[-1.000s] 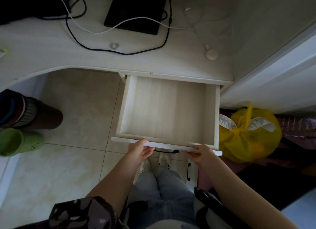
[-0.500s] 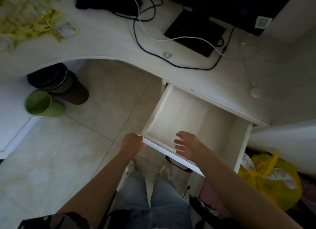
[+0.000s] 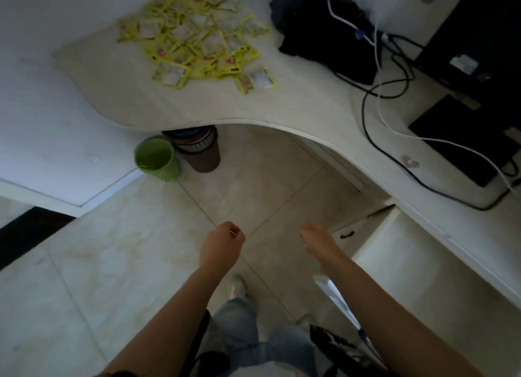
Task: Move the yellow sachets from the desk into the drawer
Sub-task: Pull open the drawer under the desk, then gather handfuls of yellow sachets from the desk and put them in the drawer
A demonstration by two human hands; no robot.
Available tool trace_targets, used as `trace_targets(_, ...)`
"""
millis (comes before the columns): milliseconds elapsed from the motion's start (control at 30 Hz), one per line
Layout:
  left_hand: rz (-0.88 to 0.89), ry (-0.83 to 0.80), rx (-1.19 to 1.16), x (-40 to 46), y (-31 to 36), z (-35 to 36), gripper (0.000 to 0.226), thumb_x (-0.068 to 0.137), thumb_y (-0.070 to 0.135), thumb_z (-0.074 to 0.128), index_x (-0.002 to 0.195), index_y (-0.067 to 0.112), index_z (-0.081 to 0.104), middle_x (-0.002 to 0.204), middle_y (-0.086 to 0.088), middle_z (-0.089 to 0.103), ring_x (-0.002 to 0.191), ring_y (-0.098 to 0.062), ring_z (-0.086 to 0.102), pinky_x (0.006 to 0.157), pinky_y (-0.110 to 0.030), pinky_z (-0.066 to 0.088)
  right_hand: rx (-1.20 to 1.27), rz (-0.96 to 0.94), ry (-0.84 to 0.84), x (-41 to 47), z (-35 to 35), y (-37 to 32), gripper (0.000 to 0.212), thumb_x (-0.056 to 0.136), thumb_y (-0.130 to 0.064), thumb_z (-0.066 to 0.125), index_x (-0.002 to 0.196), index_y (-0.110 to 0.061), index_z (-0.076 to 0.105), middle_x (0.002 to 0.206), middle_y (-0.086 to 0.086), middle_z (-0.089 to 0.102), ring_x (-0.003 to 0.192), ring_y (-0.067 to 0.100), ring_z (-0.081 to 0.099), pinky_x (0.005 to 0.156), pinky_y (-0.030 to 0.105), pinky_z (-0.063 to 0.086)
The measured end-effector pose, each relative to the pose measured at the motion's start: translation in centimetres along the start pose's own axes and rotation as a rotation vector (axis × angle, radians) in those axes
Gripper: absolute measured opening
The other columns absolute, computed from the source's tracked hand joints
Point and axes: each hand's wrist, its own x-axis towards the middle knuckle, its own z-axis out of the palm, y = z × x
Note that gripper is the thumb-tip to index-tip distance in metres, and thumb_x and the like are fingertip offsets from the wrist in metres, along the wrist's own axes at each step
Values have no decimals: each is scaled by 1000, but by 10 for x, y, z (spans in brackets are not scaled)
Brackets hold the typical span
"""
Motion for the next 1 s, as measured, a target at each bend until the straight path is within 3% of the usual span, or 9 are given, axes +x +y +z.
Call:
trace_targets(100,9,41,47,28,-14,-38,16,90,29,53,95,19,64,84,1,67,74,-15,63,69,-30,53,-53,-75,8,14,39,-30,11,83,-12,54,74,-18,53,70,8,44,61,16,44,58,30,33)
trace_targets(233,2,83,81,64,-28,-79,14,90,30,54,95,20,63,87,0,66,76,-17,62,70,-31,52,-58,-95,-24,24,78,-77,21,85,-10,55,68,-21,51,74,9,48,68,19,44,69,32,33)
trace_targets(300,-4,96,85,82,-33,-93,16,90,30,55,99,20,63,91,0,67,80,-18,62,73,-32,53,-63,-106,-23,31,90,-97,6,86,-9,55,84,-9,60,74,6,48,71,19,45,69,31,34)
trace_targets(400,-4,98,82,108,-35,-111,19,90,30,55,104,20,63,97,-1,67,84,-18,62,75,-32,52,-120,-166,-21,45,104,-128,36,87,-8,53,115,15,52,78,7,47,77,19,44,70,31,34)
trace_targets(533,5,102,72,146,-28,-129,21,90,26,56,108,19,63,101,-1,67,88,-18,62,76,-29,50,-194,-222,-3,71,116,-172,37,88,-8,52,121,9,54,86,8,56,77,20,49,69,30,40)
trace_targets(667,46,86,15,190,-9,-146,21,91,28,57,107,17,63,102,0,67,87,-14,60,73,-25,45,-259,-255,-20,99,125,-217,38,88,-12,57,125,-5,56,120,12,62,109,26,59,92,34,46)
trace_targets(800,49,87,-8,244,19,-168,24,92,28,56,112,16,62,104,1,66,93,-15,61,81,-27,47,-374,-363,-3,136,122,-270,32,90,-13,54,120,-8,59,117,13,65,112,29,60,92,34,46)
trace_targets(1000,52,97,97,325,61,-196,29,90,23,56,118,15,59,116,-3,62,109,-22,55,91,-34,46,-561,-495,-47,194,102,-350,34,89,-13,58,123,-9,55,115,8,63,108,23,59,80,21,38)
